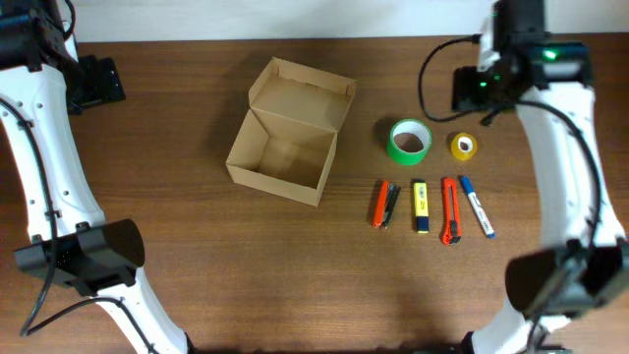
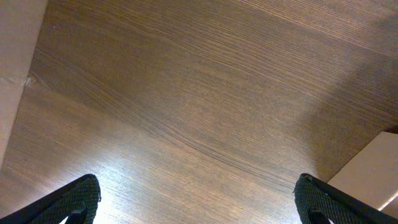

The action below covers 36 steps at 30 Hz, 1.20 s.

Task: Pack container
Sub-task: 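Lower the right gripper onto the green tape roll and grasp it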

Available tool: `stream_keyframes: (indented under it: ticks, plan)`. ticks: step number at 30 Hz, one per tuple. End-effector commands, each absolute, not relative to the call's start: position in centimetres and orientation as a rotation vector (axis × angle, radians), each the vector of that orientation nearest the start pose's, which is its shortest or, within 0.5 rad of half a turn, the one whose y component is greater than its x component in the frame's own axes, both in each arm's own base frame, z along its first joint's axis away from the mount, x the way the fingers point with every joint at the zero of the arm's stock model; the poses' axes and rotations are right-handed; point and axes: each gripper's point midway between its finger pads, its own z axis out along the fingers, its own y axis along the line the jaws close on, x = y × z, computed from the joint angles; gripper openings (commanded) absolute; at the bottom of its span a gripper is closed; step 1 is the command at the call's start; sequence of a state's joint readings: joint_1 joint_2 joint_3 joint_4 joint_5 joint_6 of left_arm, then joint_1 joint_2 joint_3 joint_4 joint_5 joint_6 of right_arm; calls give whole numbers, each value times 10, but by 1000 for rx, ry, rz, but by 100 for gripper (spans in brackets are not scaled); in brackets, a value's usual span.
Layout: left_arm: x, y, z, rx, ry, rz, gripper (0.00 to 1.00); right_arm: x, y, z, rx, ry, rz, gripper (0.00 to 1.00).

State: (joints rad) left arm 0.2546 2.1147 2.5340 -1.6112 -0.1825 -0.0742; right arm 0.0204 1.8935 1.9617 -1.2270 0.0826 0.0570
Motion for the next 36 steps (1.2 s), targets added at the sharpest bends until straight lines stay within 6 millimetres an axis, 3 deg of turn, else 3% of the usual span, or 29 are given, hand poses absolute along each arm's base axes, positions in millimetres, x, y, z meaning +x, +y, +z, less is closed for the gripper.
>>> stream_keyframes:
  ticks: [1, 6, 12, 18, 36]
  plan:
    - [422, 142, 279, -484, 2692, 290, 99, 448, -4, 195, 108, 2770, -97, 67]
    - [422, 142, 279, -484, 2692, 290, 99, 466, 7, 172, 92, 2782, -18, 73]
    - [422, 142, 279, -484, 2692, 290, 99, 476, 10, 133, 88, 2844, -22, 74]
    - [422, 142, 279, -484, 2692, 291, 99, 472, 15, 94, 82, 2946, -3, 71]
    - [422, 142, 279, -484, 2692, 290, 99, 448, 22, 38, 57, 3123, -16, 62]
